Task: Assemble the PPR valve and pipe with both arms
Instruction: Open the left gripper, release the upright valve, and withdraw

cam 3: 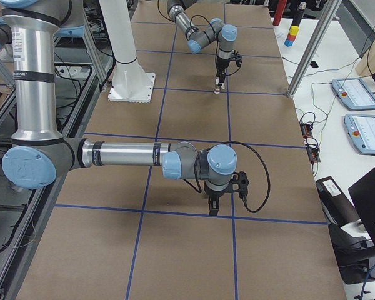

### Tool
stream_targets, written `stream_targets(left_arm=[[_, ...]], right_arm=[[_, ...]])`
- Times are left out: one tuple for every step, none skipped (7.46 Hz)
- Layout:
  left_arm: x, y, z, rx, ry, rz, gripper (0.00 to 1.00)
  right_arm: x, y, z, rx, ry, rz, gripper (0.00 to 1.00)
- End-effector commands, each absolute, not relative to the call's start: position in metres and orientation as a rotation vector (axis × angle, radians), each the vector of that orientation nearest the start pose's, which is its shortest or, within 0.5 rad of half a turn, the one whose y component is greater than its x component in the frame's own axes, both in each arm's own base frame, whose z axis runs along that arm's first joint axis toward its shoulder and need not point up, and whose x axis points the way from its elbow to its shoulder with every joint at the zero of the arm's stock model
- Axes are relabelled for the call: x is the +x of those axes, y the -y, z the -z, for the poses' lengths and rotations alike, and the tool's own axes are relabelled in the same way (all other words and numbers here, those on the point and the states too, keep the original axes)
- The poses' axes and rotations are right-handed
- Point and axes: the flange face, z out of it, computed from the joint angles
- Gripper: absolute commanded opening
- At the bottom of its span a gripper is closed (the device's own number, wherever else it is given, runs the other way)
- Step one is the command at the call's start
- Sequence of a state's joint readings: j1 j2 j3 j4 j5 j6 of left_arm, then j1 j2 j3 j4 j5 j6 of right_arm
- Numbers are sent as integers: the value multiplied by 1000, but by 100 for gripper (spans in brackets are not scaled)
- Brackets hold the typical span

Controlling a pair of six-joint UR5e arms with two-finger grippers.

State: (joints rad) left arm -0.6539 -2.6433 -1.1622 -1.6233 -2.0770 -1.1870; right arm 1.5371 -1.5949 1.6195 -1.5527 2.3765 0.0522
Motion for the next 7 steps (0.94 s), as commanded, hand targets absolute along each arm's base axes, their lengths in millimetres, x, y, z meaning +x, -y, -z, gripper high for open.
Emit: stream_targets(left_arm=[[519, 581, -113, -4, -843, 40, 100], [462, 595, -129, 32, -799, 2, 100], [392, 599, -157, 82, -772, -30, 100], [338, 597, -190, 124, -742, -86, 100], [311, 590, -222, 149, -724, -144, 100], [303, 583, -231, 150, -721, -151, 100], [303, 583, -233, 149, -720, -150, 100]], right_arm=[[45, 489, -634, 22, 807, 8, 100], [43, 500, -623, 40, 807, 19, 100], [28, 510, -613, 46, 806, 51, 100], [4, 531, -591, 52, 809, 65, 100], [-44, 542, -578, 31, 808, 121, 100], [-77, 553, -562, 33, 811, 181, 100], [-84, 552, -565, 35, 813, 201, 100]])
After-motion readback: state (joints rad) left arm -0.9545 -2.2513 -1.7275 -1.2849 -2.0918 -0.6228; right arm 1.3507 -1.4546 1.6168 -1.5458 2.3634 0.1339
